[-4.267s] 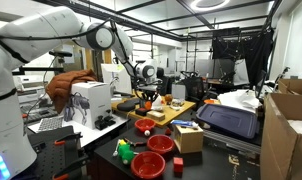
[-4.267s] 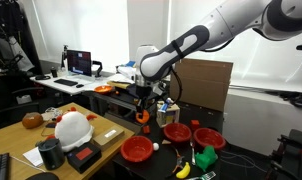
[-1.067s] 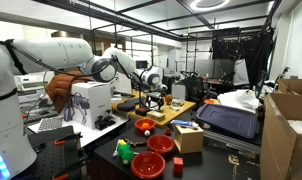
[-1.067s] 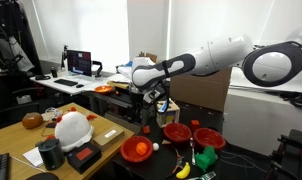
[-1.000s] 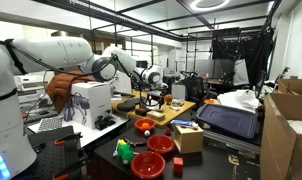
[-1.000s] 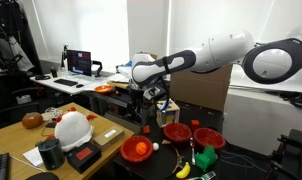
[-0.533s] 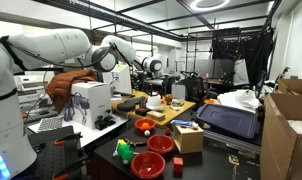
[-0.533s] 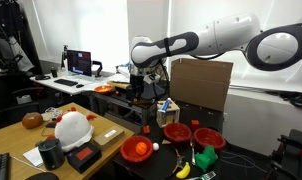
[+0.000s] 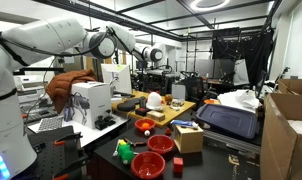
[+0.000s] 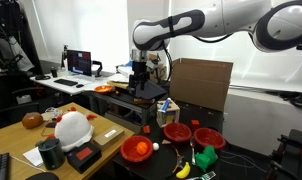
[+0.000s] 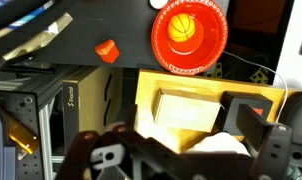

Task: Pick up the orange ball from the table and put it in the bowl

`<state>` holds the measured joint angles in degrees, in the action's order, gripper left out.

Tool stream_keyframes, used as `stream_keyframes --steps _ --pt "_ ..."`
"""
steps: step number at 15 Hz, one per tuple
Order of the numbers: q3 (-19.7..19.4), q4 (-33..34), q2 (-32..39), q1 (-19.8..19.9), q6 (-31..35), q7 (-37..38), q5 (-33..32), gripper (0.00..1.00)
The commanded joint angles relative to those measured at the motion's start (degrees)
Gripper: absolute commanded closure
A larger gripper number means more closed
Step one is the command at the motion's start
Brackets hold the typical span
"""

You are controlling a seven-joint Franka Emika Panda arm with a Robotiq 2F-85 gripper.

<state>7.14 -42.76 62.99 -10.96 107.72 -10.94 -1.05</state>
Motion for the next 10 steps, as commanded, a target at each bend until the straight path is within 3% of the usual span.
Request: stream_keyframes --steps 1,10 --pt "-0.7 -13.3 -9.5 1.6 -0.8 2.8 0.3 0.0" --pt "-1.3 -33.4 -22.3 6.0 4.1 2.8 0.5 0.0"
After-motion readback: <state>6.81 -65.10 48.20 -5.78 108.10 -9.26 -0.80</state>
